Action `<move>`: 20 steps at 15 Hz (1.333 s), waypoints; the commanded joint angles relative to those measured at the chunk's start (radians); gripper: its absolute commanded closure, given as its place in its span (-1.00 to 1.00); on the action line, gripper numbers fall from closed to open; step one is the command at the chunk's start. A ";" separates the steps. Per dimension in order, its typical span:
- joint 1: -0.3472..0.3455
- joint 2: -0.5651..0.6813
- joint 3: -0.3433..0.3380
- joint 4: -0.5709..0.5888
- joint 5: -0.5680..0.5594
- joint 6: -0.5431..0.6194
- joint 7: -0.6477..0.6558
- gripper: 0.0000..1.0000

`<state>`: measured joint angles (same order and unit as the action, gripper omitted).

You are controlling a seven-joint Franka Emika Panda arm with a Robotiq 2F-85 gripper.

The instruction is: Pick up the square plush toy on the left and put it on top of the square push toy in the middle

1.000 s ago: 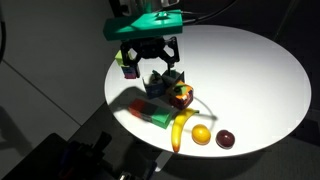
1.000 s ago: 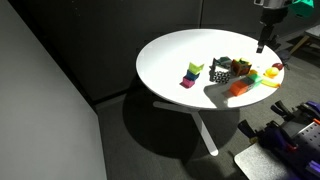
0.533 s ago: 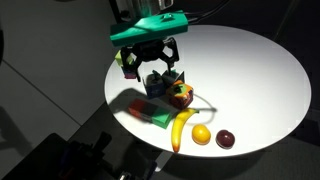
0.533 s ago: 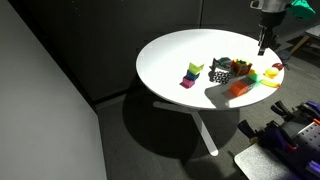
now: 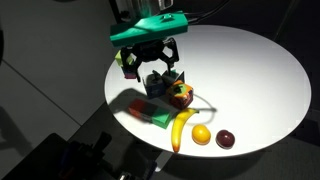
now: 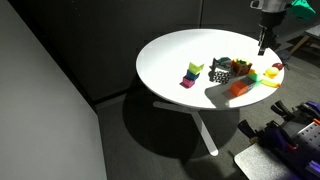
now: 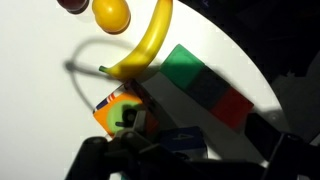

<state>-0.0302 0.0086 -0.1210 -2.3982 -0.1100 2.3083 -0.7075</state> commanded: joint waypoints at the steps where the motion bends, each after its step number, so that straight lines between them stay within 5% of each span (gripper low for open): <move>1: -0.014 0.012 0.023 0.004 0.016 0.008 -0.017 -1.00; 20: -0.067 0.210 0.106 0.026 0.151 0.205 -0.143 -1.00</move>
<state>-0.0586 0.1911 -0.0440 -2.3951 -0.0030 2.4988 -0.7864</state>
